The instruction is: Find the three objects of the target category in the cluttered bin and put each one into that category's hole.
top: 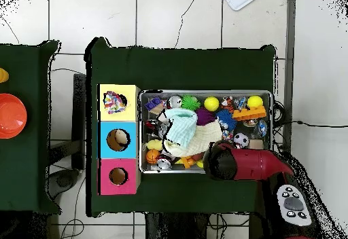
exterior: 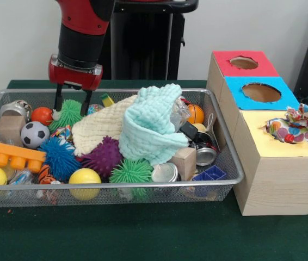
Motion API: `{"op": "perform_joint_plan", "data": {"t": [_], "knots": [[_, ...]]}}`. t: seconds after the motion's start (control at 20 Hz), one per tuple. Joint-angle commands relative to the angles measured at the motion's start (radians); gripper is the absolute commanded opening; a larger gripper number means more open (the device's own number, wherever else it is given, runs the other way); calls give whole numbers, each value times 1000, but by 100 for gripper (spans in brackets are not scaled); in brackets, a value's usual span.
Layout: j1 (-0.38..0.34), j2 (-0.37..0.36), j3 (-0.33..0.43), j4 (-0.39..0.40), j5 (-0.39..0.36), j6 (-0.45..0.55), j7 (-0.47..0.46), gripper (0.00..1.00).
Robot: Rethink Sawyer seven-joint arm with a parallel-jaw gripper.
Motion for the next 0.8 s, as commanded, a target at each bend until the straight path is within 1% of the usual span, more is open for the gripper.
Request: {"op": "perform_joint_plan", "data": {"t": [0.05,0.3,0.45,0.8], "knots": [[-6,50,84,-56,-48,-77,34,100],[-17,58,86,-60,-49,-80,19,100],[-17,77,77,-73,-57,-91,17,100],[-24,95,71,-85,-90,-96,-5,100]]}}
